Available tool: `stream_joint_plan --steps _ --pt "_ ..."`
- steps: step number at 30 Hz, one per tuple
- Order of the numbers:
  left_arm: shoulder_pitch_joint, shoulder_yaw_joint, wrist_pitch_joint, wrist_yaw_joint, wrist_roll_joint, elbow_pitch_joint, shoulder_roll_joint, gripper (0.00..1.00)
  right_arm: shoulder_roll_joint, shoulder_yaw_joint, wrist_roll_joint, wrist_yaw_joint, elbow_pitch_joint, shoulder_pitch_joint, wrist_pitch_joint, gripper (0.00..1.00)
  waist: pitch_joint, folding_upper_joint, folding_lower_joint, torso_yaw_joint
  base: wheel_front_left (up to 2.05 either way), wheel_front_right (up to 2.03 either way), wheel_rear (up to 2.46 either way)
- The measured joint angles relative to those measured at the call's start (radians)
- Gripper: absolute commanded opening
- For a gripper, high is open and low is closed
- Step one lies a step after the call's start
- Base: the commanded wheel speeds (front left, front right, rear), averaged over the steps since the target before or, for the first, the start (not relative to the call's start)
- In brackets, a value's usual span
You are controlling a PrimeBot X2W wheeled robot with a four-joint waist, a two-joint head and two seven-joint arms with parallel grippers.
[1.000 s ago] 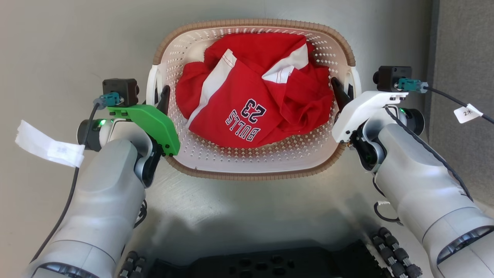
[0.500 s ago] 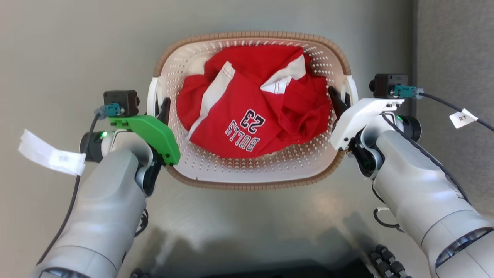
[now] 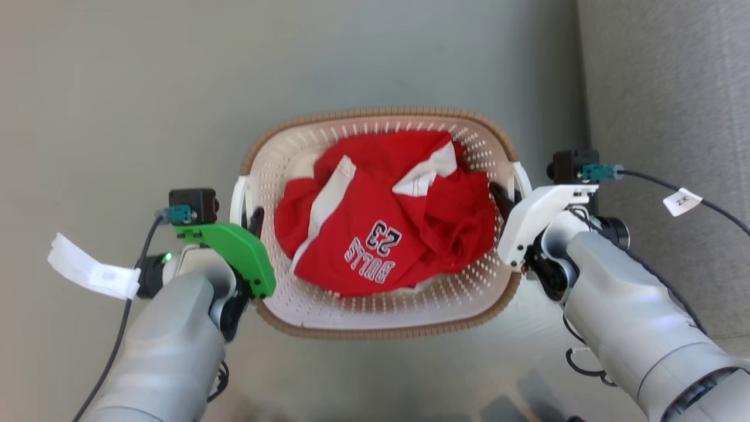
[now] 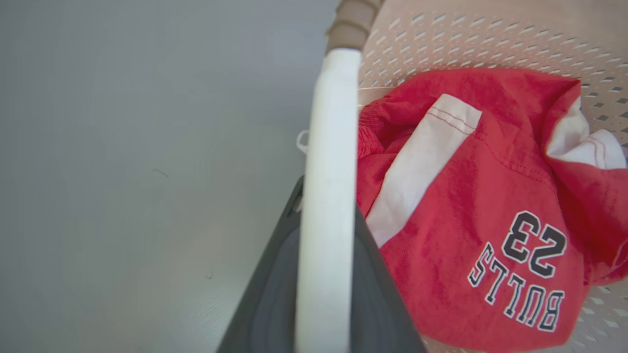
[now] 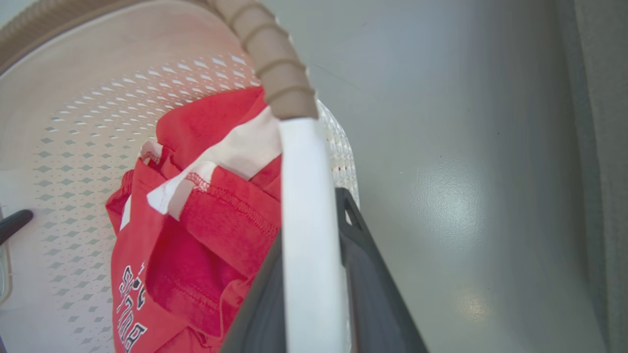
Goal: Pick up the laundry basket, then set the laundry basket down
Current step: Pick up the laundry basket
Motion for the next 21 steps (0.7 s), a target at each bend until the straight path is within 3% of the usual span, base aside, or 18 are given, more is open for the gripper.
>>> stream_joint_plan --steps 21 --pt "0.172 -0.063 0.109 0.000 -0.090 0.031 -0.004 0.00 0.003 0.104 0.094 0.005 0.011 0.142 0.157 0.00 -0.315 0.0000 -0.0001 -0.015 0.00 0.00 0.00"
